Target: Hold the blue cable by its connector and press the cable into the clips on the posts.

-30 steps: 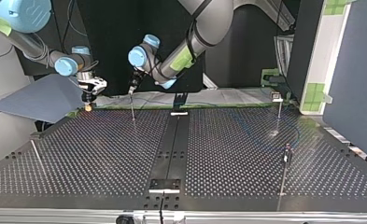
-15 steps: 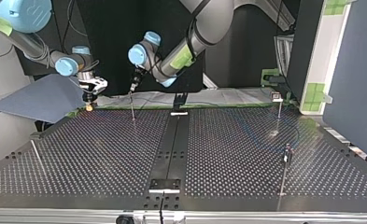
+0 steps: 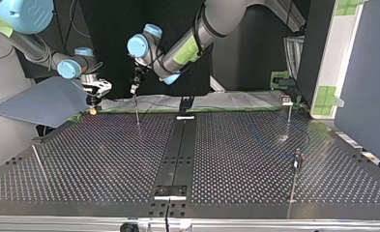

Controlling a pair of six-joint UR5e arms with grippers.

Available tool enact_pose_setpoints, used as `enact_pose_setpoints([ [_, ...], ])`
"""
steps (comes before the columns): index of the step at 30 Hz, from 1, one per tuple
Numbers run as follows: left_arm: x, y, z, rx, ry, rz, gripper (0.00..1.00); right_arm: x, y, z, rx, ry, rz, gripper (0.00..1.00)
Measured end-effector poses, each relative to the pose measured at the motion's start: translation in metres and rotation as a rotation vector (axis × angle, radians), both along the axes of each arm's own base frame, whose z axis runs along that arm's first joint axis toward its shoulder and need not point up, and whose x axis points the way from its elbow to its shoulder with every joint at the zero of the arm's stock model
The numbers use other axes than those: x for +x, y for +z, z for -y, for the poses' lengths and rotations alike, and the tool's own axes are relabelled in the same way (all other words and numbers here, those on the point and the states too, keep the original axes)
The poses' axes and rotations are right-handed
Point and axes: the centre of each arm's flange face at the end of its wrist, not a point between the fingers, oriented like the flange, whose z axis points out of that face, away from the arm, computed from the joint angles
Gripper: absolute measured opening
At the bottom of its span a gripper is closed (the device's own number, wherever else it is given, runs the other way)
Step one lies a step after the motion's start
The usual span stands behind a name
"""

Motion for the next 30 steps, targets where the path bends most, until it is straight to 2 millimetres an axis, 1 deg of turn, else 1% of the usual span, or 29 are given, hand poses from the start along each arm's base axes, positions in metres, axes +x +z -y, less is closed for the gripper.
enact_pose_setpoints([
  [5,0.009,0.022,-0.016,-0.071,0.073,0.012,1.0,0.0,0.0,0.0,0.002,0.003,0.005,0.0],
  [7,0.01,0.028,-0.022,-0.084,0.096,0.006,1.0,0.001,0.0,0.0,0.003,0.005,0.007,0.0],
  [14,-0.003,0.051,-0.043,-0.067,0.136,-0.028,1.0,0.001,-0.001,-0.001,0.011,0.006,0.013,0.0],
  [22,-0.019,0.074,-0.061,-0.029,0.143,-0.042,1.0,0.002,-0.001,-0.002,0.012,0.007,0.015,0.0],
  [30,-0.035,0.099,-0.078,-0.037,0.148,-0.041,1.0,0.005,-0.001,-0.002,0.013,0.011,0.013,0.0],
])
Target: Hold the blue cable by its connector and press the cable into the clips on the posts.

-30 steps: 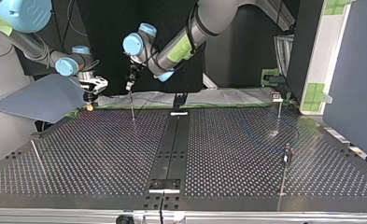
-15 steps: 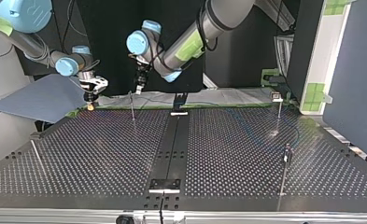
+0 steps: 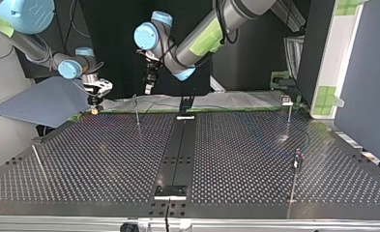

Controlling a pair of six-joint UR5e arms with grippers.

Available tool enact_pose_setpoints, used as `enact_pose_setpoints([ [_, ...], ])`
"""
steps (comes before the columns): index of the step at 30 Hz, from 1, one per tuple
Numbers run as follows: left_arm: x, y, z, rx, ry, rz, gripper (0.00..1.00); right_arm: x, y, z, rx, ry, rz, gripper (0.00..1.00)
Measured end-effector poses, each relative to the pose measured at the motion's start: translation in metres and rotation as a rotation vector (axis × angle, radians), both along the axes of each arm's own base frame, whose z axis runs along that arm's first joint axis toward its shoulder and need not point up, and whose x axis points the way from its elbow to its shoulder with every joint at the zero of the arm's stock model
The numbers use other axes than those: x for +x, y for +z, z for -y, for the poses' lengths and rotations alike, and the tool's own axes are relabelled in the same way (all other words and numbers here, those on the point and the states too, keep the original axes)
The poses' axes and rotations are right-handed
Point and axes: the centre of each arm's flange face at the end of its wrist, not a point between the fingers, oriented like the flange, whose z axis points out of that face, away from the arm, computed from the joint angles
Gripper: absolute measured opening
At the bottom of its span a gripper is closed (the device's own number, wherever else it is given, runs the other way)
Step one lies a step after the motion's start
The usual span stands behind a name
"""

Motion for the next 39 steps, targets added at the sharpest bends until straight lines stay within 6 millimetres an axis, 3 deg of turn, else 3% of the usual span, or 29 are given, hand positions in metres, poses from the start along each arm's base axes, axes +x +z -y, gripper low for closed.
enact_pose_setpoints([
  [23,-0.063,0.062,-0.057,-0.01,0.03,0.0,1.0,0.008,0.0,-0.003,-0.001,0.009,-0.008,0.0],
  [39,-0.115,0.092,-0.096,-0.036,0.027,-0.008,1.0,0.007,-0.003,-0.006,0.02,-0.009,-0.041,0.0],
])
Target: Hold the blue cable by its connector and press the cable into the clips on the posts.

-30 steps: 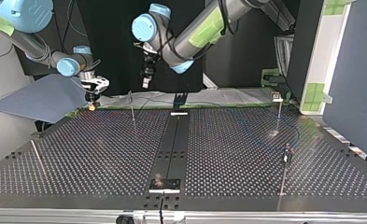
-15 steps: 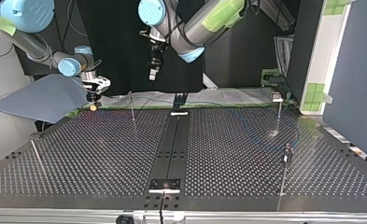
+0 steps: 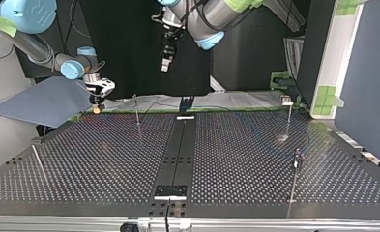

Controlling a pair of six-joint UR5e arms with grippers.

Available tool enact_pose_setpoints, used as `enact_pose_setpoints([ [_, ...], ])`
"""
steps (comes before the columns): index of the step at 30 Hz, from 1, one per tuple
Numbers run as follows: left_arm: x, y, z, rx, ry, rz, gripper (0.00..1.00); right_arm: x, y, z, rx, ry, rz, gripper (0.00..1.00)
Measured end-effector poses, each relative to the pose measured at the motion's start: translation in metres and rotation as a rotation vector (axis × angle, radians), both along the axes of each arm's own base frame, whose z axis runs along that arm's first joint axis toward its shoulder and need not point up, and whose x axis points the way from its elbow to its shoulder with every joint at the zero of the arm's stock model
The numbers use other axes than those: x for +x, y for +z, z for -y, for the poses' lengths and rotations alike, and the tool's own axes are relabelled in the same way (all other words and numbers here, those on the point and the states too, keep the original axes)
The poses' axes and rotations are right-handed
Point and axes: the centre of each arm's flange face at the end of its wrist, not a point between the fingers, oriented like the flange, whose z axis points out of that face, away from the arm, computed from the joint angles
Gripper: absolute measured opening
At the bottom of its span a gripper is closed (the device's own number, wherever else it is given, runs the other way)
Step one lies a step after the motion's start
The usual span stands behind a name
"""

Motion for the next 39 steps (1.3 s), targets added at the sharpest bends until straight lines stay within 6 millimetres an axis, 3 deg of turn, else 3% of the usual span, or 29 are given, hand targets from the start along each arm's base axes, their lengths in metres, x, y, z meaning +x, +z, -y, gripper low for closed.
enact_pose_setpoints([
  [11,-0.036,0.016,-0.031,-0.031,0.018,-0.001,1.0,-0.001,0.0,-0.003,0.009,0.031,-0.048,0.0],
  [17,-0.053,0.024,-0.047,-0.102,0.056,0.012,1.0,0.001,0.016,-0.01,0.003,0.047,-0.067,0.0],
  [27,-0.057,0.037,-0.078,-0.219,0.062,0.054,1.0,0.008,0.059,-0.023,-0.037,0.031,-0.082,0.0],
  [39,-0.062,0.013,-0.109,-0.24,0.047,0.073,1.0,0.017,0.121,-0.034,-0.111,0.026,-0.07,0.0],
])
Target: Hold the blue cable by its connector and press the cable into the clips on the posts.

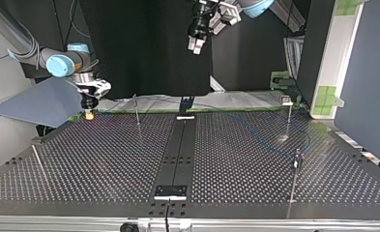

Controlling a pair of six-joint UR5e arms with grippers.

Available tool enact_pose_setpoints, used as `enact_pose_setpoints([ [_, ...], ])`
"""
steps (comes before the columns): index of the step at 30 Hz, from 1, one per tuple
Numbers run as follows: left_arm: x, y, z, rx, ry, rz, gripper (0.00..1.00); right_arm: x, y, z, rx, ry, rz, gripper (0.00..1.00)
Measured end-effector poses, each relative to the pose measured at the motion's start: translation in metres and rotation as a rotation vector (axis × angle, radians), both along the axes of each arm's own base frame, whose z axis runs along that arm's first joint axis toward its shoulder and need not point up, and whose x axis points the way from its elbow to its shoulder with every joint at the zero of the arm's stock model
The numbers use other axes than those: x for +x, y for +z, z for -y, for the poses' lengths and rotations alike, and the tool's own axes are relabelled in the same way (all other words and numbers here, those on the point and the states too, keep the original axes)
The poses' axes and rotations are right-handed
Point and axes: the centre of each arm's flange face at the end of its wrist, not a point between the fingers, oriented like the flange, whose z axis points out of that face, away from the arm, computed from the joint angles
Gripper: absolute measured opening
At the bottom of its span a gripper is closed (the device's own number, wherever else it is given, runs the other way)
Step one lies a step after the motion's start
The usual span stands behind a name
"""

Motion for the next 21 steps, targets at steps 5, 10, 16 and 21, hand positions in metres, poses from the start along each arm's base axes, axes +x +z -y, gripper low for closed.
enact_pose_setpoints([
  [5,-0.006,-0.013,-0.011,0.009,0.005,0.002,1.0,0.005,0.03,-0.001,-0.06,0.009,0.007,0.0],
  [10,-0.014,-0.027,-0.024,0.032,0.008,-0.012,1.0,0.009,0.061,-0.002,-0.112,0.017,0.012,0.0],
  [16,-0.017,-0.033,-0.029,0.043,0.007,-0.021,1.0,0.01,0.071,-0.003,-0.127,0.018,0.012,0.0],
  [21,-0.018,-0.033,-0.029,0.043,0.007,-0.021,1.0,0.01,0.071,-0.003,-0.128,0.019,0.012,0.0],
])
